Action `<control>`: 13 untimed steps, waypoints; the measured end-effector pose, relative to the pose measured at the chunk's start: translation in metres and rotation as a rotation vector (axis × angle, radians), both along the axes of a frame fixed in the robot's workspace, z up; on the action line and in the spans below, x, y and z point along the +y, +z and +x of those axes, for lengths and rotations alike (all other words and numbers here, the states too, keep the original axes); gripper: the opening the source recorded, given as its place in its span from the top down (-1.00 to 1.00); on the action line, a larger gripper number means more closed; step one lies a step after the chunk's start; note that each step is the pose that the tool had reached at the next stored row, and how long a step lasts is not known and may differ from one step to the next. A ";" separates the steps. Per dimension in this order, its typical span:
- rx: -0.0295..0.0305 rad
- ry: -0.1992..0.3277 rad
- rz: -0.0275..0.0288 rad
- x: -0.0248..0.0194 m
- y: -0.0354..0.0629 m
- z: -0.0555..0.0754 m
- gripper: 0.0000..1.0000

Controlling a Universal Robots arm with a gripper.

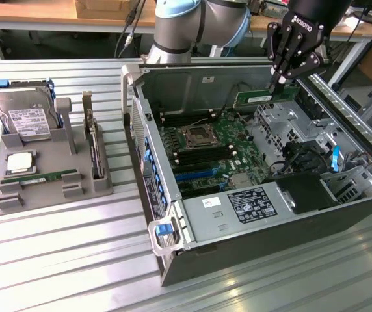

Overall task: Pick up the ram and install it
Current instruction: 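Pick up the ram and move it above insertion slot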

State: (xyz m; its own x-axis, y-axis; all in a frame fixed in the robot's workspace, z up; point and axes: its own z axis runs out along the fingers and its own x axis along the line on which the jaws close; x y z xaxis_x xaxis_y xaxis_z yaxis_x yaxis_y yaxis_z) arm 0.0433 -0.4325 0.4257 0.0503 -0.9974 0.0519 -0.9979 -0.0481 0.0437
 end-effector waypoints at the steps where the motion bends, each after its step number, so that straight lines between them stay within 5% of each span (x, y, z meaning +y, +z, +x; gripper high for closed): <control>1: 0.0000 0.000 -0.0005 0.0000 0.0000 0.003 0.76; 13: 0.0003 0.000 -0.0117 0.0000 0.0000 0.056 0.76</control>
